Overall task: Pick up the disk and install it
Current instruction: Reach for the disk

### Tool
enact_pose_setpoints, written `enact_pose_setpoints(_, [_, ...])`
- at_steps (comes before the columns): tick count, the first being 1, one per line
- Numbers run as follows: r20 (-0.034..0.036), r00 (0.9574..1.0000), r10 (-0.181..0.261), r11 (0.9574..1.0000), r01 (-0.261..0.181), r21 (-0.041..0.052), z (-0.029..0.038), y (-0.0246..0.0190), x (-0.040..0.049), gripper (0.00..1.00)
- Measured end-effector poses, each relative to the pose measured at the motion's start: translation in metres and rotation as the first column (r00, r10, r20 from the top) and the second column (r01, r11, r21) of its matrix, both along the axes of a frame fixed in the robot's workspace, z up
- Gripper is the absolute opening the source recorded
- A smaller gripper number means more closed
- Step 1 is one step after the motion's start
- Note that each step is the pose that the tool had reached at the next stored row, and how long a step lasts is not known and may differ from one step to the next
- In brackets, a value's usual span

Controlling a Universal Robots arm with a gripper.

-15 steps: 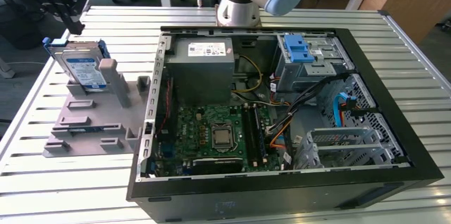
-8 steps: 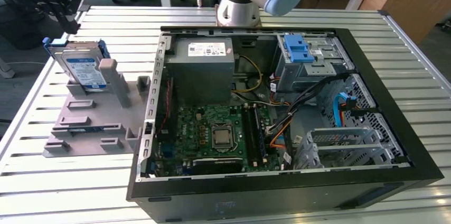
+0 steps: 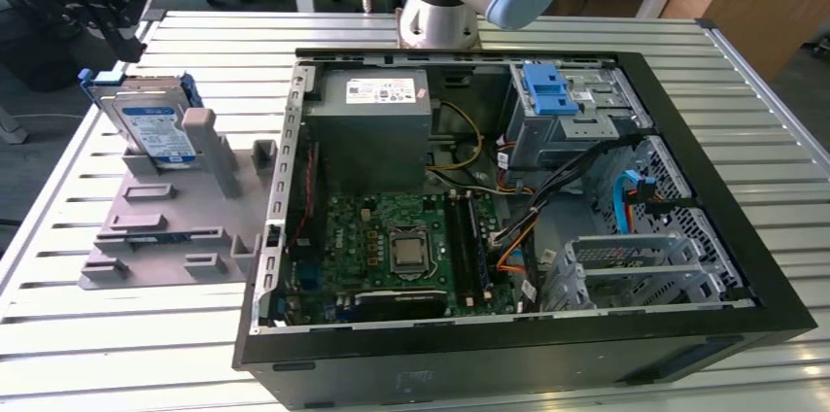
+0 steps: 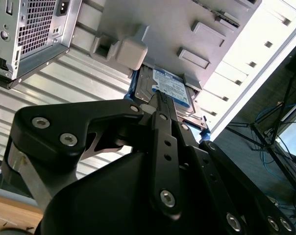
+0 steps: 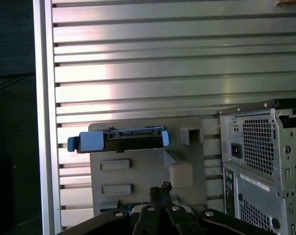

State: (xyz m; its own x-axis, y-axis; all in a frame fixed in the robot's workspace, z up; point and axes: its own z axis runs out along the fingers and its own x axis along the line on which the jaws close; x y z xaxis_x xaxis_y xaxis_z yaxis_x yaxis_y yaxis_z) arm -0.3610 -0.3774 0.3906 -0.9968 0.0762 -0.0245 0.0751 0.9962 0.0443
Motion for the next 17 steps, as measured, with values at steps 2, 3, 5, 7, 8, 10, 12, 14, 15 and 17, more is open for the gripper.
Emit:
enact_pose_setpoints(2, [0.0000,1.0000,0.000,1.0000,0.000,0.0000,0.0000,0.0000,0.0000,0.11])
enact_pose_setpoints(3, [0.0000,1.0000,0.000,1.0000,0.000,0.0000,0.0000,0.0000,0.0000,0.11])
enact_pose_setpoints(5, [0.0001,1.0000,0.000,1.0000,0.000,0.0000,0.0000,0.0000,-0.0001,0.11])
enact_pose_setpoints(7, [0.0001,1.0000,0.000,1.0000,0.000,0.0000,-0.0001,0.0003,-0.0013,0.11])
enact_pose_setpoints(8, [0.0000,1.0000,0.000,1.0000,0.000,0.0000,-0.0002,0.0008,-0.0028,0.11])
enact_pose_setpoints(10, [0.0000,1.0000,0.000,1.0000,0.000,0.0000,-0.0004,0.0028,-0.0070,0.11])
enact_pose_setpoints(12, [0.0000,1.0000,0.000,1.0000,0.000,-0.0001,-0.0006,0.0071,-0.0133,0.11])
enact_pose_setpoints(14, [0.0000,1.0000,0.000,1.0000,0.000,0.0001,-0.0011,0.0129,-0.0191,0.11])
enact_pose_setpoints(15, [-0.0005,1.0000,0.000,1.0000,0.000,0.0000,-0.0013,0.0161,-0.0217,0.11])
enact_pose_setpoints(17, [-0.0006,1.0000,0.000,1.0000,0.000,-0.0002,-0.0025,0.0220,-0.0276,0.11])
